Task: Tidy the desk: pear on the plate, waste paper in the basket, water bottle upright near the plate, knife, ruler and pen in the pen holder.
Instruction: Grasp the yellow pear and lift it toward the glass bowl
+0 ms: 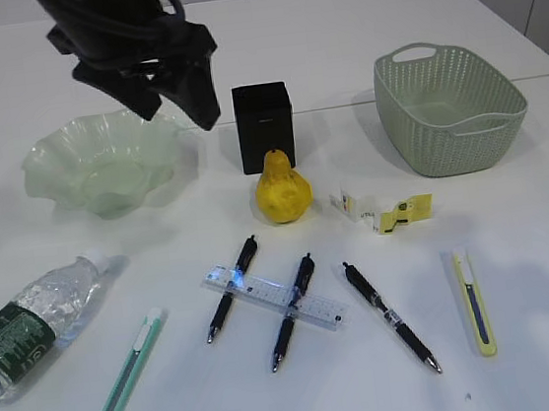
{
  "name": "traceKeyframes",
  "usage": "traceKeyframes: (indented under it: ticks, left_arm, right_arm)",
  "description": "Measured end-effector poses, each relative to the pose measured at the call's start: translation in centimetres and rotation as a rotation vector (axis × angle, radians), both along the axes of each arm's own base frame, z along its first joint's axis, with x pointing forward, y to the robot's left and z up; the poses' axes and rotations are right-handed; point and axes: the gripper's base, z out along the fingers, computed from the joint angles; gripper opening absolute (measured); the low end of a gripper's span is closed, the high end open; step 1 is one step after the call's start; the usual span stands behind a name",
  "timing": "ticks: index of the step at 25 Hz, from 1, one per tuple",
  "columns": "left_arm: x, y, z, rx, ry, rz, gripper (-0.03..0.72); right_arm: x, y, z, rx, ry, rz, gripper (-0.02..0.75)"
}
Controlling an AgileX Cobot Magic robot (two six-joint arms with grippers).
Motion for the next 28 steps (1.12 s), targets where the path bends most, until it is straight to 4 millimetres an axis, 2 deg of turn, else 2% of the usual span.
traceKeyframes:
  ticks: [6,14,20,28]
  left_arm:
    - [3.6,-2.4,-1.8,-0.046,-0.009,-0.002,0.555]
    - [7.2,-4.9,-6.2,-0.071,0.031,0.003,0.56]
    - [8.6,-5.7,-8.1,-0.076,0.032,0.015,0.56]
    - [9.1,-5.9,-10.1,-0.049,0.059,0.017,0.56]
  right_arm:
    - [0.0,0.1,0.0,0.007,0.001,0.0,0.583]
    - [0.0,0.1,0.0,0.007,0.001,0.0,0.583]
    - [0.0,0.1,0.0,0.007,0.001,0.0,0.583]
    - [0.0,0.1,0.0,0.007,0.001,0.0,0.583]
